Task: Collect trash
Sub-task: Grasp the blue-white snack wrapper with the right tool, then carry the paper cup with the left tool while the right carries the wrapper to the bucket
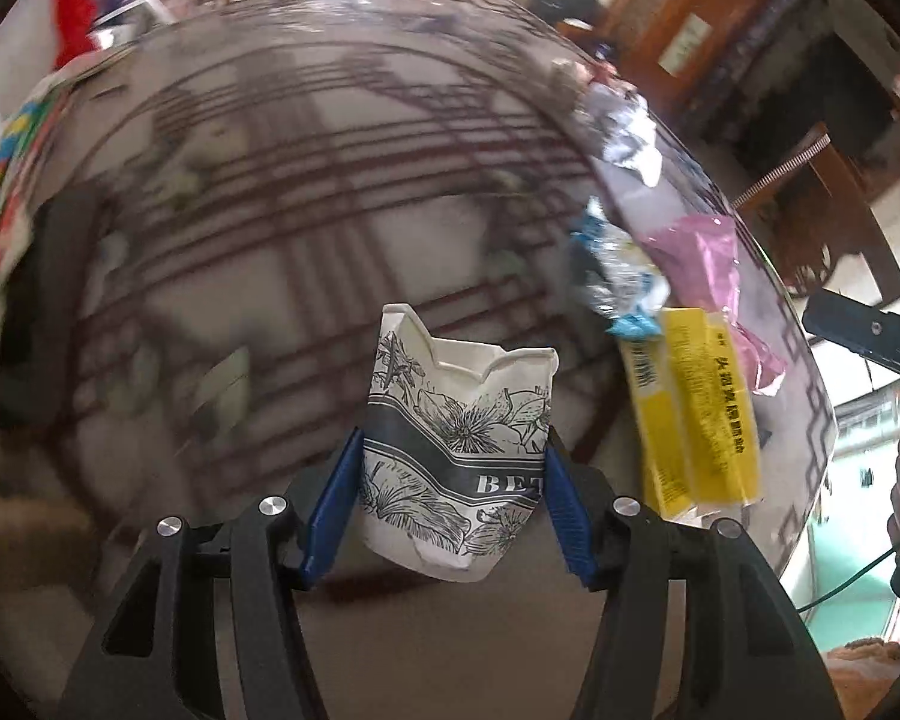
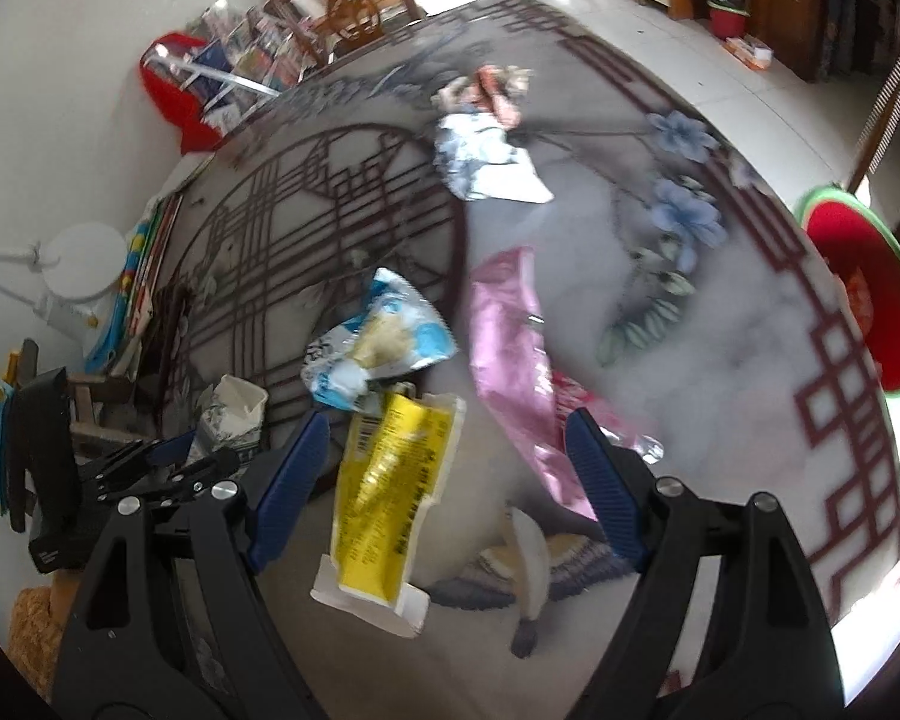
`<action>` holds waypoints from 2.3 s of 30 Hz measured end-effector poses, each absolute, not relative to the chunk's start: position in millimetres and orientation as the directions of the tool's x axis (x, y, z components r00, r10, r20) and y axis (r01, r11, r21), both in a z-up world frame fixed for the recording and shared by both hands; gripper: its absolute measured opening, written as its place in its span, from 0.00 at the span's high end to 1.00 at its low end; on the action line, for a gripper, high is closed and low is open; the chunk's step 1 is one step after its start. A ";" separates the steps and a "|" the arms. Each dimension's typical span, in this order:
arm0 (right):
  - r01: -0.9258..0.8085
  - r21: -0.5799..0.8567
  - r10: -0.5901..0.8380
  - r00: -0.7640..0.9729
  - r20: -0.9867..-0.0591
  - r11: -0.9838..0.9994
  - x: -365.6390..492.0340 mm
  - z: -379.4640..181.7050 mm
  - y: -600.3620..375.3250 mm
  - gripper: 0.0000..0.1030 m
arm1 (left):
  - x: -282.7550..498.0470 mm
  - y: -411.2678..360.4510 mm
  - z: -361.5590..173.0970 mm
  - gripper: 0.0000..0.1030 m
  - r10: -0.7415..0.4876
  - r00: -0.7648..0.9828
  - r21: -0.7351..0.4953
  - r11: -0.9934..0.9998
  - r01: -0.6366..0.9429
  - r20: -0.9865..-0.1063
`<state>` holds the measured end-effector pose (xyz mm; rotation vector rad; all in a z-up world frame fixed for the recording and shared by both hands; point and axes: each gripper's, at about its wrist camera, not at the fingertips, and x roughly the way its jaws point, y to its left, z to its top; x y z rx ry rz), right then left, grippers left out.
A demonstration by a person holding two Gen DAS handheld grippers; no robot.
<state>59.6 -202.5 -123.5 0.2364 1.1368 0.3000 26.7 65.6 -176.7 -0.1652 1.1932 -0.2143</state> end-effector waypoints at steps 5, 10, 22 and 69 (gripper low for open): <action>-0.210 0.336 0.392 0.351 -0.850 0.918 79.3 -126.8 -162.6 0.23 | 15.1 81.9 -178.4 0.44 -0.240 0.372 -0.247 0.969 0.029 -0.897; -0.256 0.304 0.373 0.290 -0.882 0.918 98.0 -150.1 -129.0 0.23 | 12.7 91.4 -181.9 0.33 -0.265 0.386 -0.295 0.955 -0.018 -0.883; -0.225 0.272 0.320 0.218 -0.922 0.936 120.6 -185.5 -113.1 0.24 | 21.3 90.1 -183.0 0.30 -0.280 0.390 -0.307 0.952 -0.007 -0.877; -0.207 0.357 0.413 0.465 -0.783 0.911 70.7 -100.1 -169.8 0.65 | 29.3 61.3 -116.9 0.40 -0.320 0.565 -0.398 0.917 -0.016 -0.760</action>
